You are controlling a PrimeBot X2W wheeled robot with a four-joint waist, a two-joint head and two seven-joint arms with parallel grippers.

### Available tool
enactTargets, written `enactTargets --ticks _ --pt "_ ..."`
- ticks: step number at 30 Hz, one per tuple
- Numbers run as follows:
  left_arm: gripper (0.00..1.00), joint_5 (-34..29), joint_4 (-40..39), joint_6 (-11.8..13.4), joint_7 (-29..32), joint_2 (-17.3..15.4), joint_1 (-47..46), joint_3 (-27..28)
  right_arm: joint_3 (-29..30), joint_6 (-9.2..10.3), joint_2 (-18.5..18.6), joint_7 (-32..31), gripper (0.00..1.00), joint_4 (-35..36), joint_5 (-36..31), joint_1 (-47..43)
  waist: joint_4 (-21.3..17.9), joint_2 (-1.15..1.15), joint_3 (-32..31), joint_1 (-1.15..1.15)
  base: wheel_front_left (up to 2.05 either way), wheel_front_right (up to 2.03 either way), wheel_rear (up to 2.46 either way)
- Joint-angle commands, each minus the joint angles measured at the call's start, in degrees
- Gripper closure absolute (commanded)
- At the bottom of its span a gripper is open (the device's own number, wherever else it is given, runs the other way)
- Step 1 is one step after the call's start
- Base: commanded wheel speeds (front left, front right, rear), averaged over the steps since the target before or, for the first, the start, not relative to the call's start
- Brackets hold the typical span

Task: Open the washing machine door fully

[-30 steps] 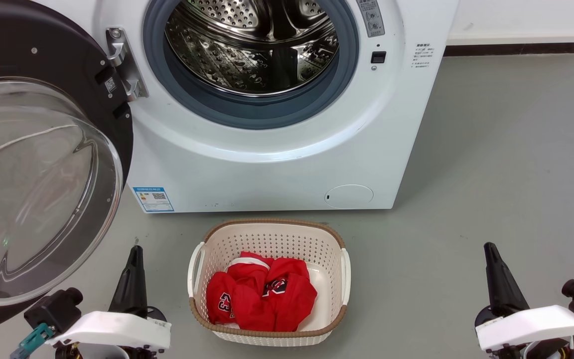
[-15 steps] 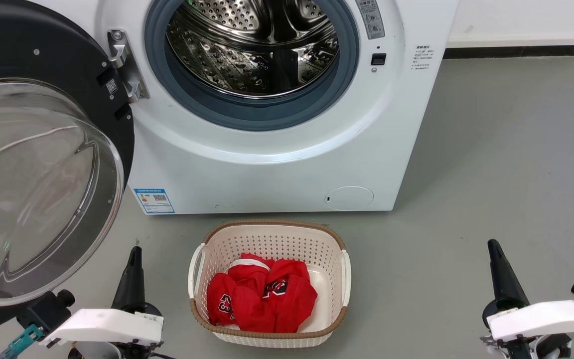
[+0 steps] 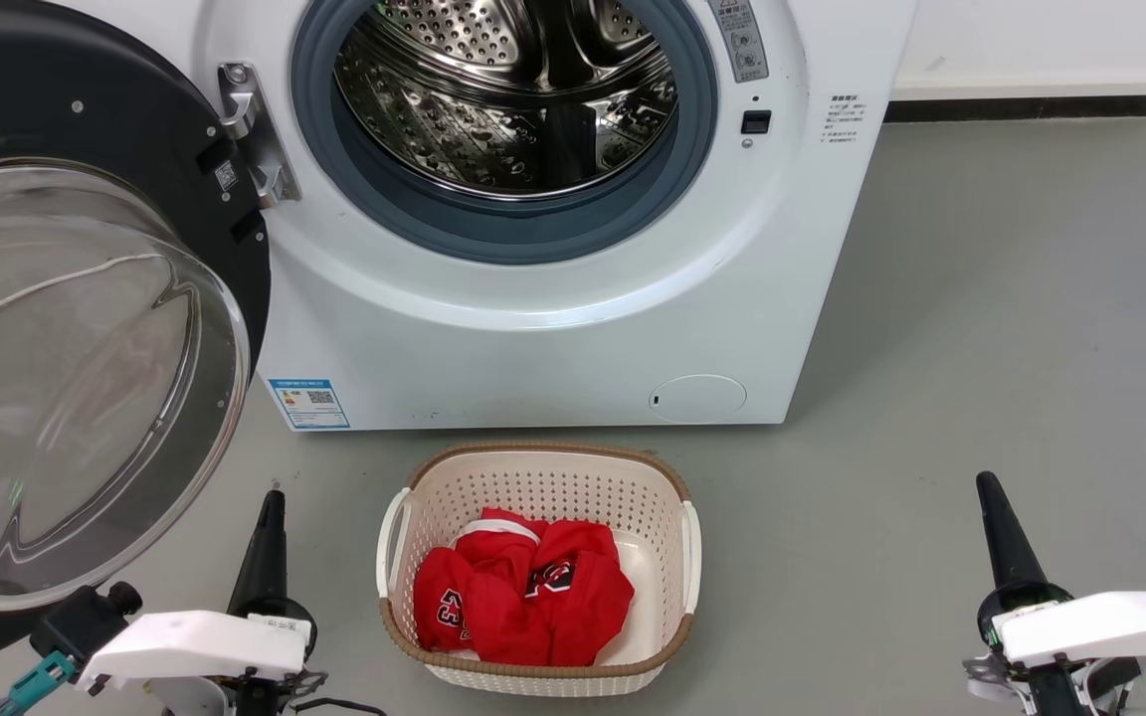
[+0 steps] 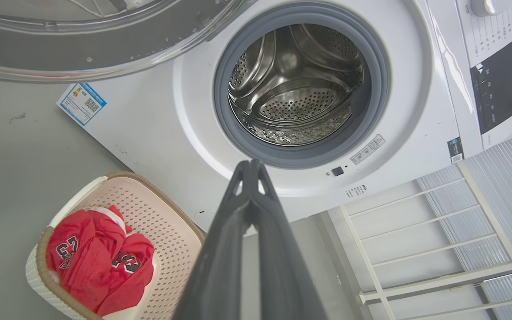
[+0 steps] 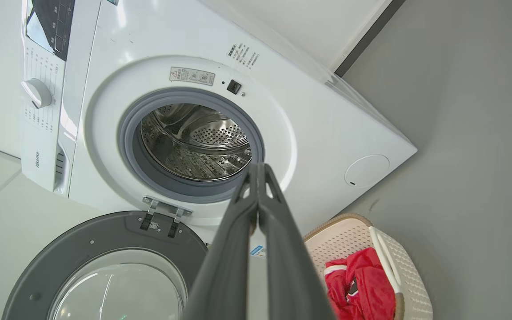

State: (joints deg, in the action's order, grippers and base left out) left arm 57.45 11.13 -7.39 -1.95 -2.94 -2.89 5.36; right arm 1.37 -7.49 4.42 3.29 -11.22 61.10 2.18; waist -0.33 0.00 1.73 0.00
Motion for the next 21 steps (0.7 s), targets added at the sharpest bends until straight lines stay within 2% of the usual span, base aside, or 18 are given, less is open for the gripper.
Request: enactTargets --ticks 1,21 --pt "1.0 2.03 -0.33 -0.09 0.48 -0.08 -1.54 0.17 0.22 -0.01 0.41 -0.43 1.0 0.25 1.92 1.34 0.01 0.0 -0.04 0.0 0.0 0.0 0.0" --pt "1.0 14.14 0.88 -0.11 3.47 -0.03 -2.39 0.58 1.18 -0.01 0.37 -3.24 1.0 -0.84 13.52 2.41 0.11 0.0 -0.5 0.0 0.0 0.0 0.0"
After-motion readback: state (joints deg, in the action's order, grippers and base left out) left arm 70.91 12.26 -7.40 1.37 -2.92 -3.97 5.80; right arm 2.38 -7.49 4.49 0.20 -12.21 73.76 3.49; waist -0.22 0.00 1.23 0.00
